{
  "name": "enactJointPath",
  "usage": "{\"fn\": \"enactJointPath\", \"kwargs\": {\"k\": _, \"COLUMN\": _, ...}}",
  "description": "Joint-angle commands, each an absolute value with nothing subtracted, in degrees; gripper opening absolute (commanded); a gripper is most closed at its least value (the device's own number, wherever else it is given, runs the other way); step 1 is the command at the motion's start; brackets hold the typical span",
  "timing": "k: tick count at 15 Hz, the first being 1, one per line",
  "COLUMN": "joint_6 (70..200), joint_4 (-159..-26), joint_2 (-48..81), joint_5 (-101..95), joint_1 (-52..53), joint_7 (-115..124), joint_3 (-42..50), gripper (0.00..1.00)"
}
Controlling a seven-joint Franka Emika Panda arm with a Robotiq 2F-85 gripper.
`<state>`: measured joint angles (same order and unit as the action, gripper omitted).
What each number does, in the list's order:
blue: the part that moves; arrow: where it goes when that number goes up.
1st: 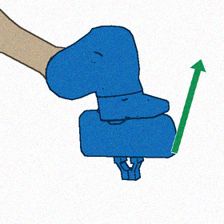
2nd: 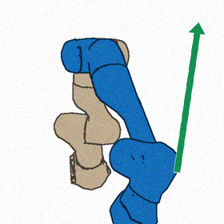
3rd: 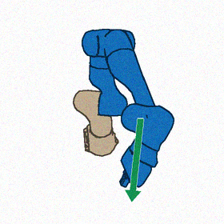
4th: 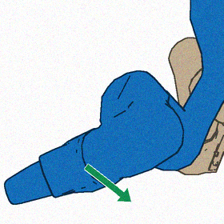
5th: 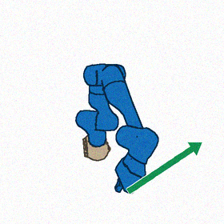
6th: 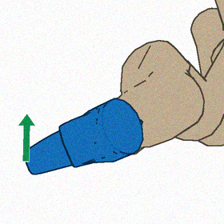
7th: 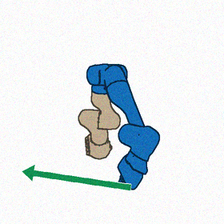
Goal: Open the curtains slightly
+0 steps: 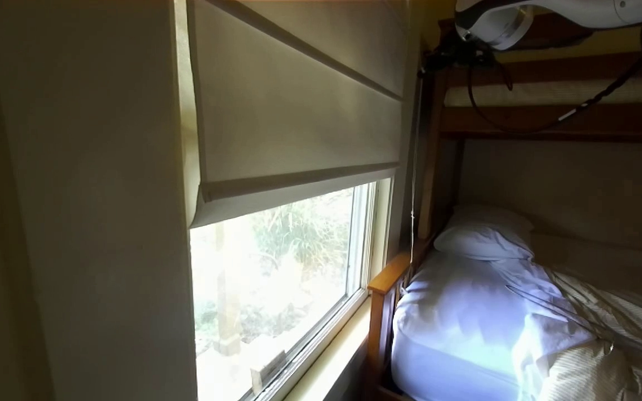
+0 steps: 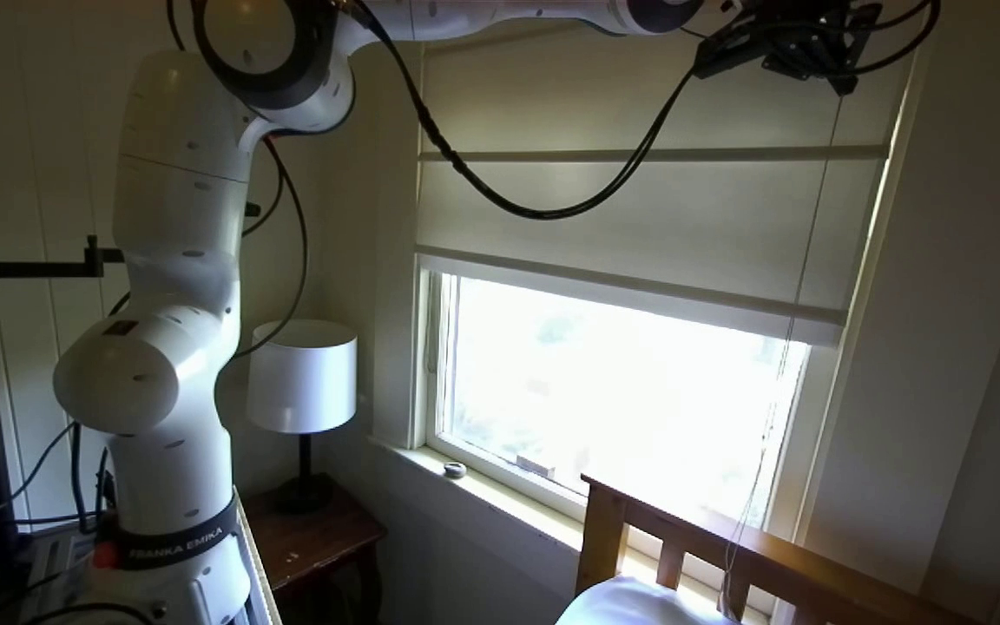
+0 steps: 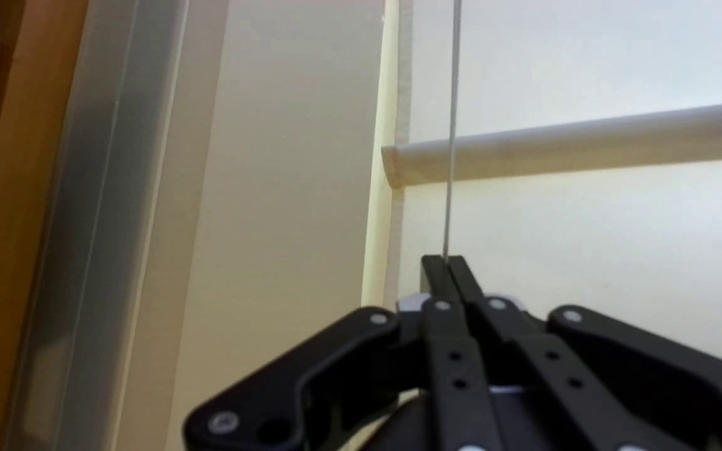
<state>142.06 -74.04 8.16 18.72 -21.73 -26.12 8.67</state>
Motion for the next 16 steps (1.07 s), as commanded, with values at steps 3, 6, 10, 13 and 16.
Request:
{"fn": "enactJointPath", "kwargs": {"k": 3, "joint_6": 142.36, "joint_4": -75.77, "joint_2": 7.11, "joint_5": 18.84, "joint_1": -21.72, "joint_7": -25.54, "joint_3": 8.69, "gripper": 0.02}}
{"fn": "enactJointPath", "kwargs": {"k": 6, "joint_6": 142.41, "joint_4": -76.28, "joint_2": 6.79, "joint_5": 18.90, "joint_1": -21.70, "joint_7": -25.44, "joint_3": 8.69, "gripper": 0.02}}
{"fn": "enactJointPath", "kwargs": {"k": 10, "joint_6": 139.84, "joint_4": -79.46, "joint_2": 8.69, "joint_5": 25.86, "joint_1": -23.65, "joint_7": -26.68, "joint_3": 8.91, "gripper": 0.00}}
{"fn": "enactJointPath", "kwargs": {"k": 13, "joint_6": 141.41, "joint_4": -83.54, "joint_2": 7.86, "joint_5": 32.98, "joint_1": -24.53, "joint_7": -28.19, "joint_3": 8.74, "gripper": 0.00}}
{"fn": "enactJointPath", "kwargs": {"k": 16, "joint_6": 141.88, "joint_4": -87.19, "joint_2": 6.73, "joint_5": 39.81, "joint_1": -25.07, "joint_7": -28.91, "joint_3": 8.59, "gripper": 0.00}}
